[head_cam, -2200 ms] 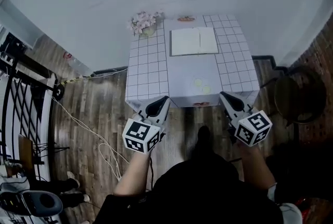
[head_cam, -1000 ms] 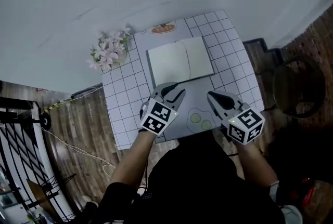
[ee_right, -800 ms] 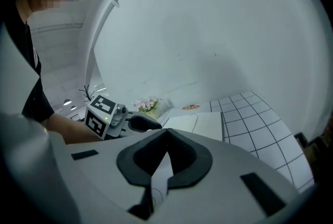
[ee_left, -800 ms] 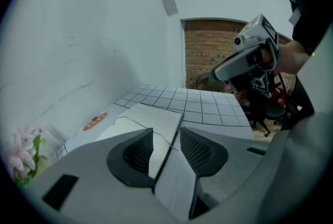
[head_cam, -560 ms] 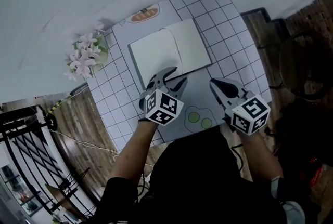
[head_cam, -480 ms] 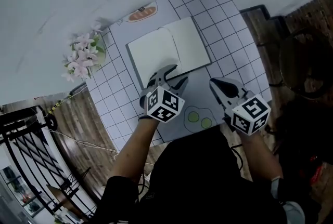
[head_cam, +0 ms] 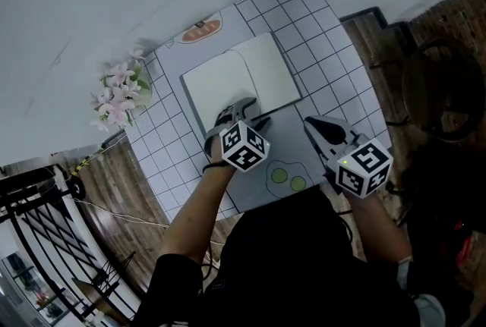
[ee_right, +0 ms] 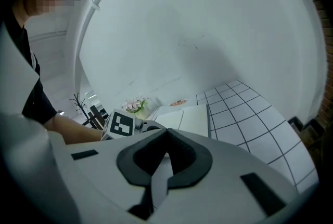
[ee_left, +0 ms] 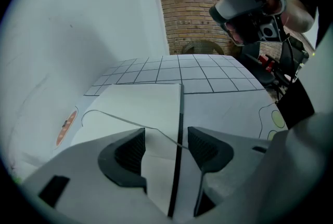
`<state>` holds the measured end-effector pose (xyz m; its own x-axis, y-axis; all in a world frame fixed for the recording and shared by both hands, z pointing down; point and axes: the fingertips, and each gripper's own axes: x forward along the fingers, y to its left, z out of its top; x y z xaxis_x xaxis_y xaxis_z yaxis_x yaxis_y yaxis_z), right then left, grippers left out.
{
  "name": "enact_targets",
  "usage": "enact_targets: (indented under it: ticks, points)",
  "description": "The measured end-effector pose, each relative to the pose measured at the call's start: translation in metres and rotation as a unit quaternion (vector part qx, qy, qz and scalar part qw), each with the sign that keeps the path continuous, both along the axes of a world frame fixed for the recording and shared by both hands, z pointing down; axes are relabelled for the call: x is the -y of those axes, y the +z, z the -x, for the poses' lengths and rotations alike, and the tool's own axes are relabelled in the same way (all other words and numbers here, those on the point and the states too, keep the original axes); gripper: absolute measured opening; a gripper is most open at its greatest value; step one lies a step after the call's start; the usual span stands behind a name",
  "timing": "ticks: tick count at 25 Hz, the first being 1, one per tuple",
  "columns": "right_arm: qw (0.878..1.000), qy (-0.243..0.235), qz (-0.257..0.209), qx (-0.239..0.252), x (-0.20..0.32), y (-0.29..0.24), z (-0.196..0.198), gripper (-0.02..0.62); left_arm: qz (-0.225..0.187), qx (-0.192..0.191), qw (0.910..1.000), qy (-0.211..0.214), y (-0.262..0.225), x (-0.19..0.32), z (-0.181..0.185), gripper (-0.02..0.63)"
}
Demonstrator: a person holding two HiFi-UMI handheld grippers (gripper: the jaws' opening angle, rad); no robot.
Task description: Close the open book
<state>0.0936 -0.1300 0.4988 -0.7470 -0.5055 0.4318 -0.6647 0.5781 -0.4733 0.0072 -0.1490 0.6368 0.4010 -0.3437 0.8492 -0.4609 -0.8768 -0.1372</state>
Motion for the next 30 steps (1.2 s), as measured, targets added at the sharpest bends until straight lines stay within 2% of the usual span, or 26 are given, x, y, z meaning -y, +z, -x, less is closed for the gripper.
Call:
enact_targets:
  ticks: [4,11,19,21,25,30]
  points:
    - [1.000,-0.005,-0.003,0.000,0.004,-0.008,0.003,0.003,0.003,0.015,0.9997,0.020,0.000,0.005,-0.001,0.239]
    - [1.000,-0.012,-0.008,0.007,0.018,-0.019,0.011,0.003,0.041,0.027,0.9975,0.052,0.003,0.006,-0.003,0.215]
    - [1.000,-0.012,0.000,0.011,0.022,-0.020,0.012,0.003,0.046,0.036,0.9954,0.077,0.000,-0.005,-0.010,0.070]
    - [1.000,-0.012,0.001,0.012,0.021,-0.020,0.011,0.005,0.039,0.035,0.9957,0.076,-0.001,-0.008,-0.011,0.034]
    - [1.000,-0.012,0.001,0.011,0.021,-0.020,0.010,0.003,0.011,0.043,0.9967,0.068,-0.002,-0.004,-0.010,0.030]
    - [1.000,-0.010,0.007,0.006,0.018,-0.017,0.008,0.004,-0.012,0.040,0.9987,0.029,-0.011,0.017,0.002,0.016]
